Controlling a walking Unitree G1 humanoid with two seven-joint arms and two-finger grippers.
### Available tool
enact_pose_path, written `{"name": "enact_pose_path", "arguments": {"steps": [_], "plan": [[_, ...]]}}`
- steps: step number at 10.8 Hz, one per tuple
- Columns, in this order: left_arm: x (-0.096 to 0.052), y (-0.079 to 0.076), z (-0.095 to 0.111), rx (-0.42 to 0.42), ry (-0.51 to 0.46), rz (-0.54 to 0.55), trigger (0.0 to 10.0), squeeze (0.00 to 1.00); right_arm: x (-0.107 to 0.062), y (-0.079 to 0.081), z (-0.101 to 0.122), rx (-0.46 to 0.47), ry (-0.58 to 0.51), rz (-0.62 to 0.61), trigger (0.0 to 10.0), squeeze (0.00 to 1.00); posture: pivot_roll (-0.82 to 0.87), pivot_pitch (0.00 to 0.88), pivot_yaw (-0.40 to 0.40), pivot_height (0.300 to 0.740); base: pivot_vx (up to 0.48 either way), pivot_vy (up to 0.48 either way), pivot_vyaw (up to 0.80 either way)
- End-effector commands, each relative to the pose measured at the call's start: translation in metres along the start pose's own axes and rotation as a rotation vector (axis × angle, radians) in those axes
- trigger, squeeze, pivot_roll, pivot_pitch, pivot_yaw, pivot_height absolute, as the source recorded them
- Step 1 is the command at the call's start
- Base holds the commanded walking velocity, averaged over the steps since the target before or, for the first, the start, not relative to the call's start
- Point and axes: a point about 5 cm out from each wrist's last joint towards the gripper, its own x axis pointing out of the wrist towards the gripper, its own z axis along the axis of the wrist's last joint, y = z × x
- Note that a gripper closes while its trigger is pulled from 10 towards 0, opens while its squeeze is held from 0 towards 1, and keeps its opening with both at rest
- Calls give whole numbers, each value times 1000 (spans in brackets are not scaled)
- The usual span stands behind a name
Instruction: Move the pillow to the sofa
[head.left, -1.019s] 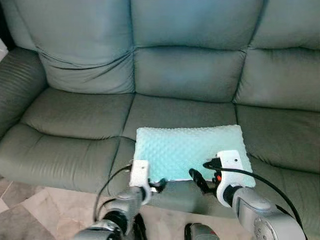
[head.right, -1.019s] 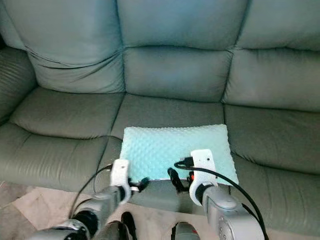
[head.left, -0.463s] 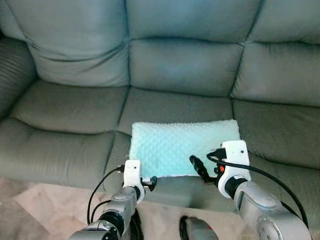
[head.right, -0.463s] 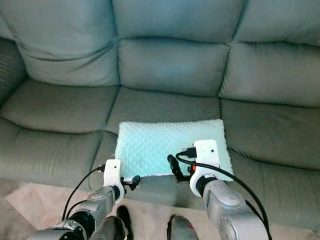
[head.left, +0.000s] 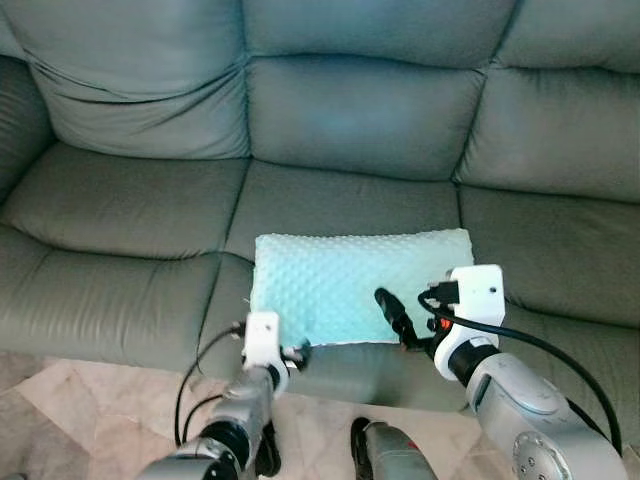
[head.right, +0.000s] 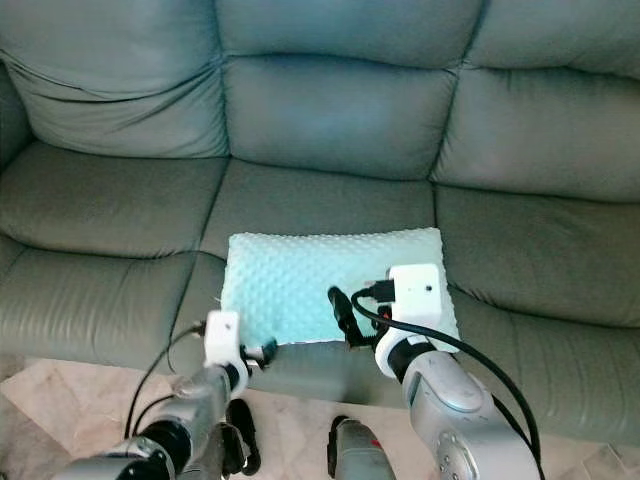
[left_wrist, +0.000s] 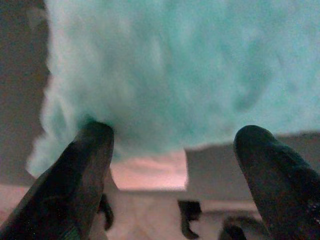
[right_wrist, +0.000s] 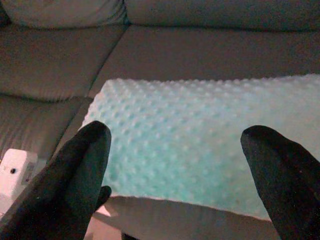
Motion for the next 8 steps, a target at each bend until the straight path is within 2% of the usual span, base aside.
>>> {"name": "enact_pose_path", "arguments": {"steps": [1,3,4,5,8], "plan": [[-1,4,1,20,-18,35,10000,0,-5,-2,3,11,-29,-6,10000,0,-441,370,11,740,0,0,0],[2,7,15,-12,-72,49,10000,0,-4,0,4,16,-43,6,10000,0,-432,368,9,740,0,0,0],[2,7,16,-37,-81,29,7961,0,-3,2,5,20,-51,15,10000,0,-431,368,9,740,0,0,0],[1,8,14,-65,-84,26,0,0,-3,3,7,18,-59,21,10000,0,-433,367,8,740,0,0,0],[0,6,11,-78,-85,23,0,0,-4,3,8,18,-66,24,10000,0,-431,375,3,740,0,0,0]]}}
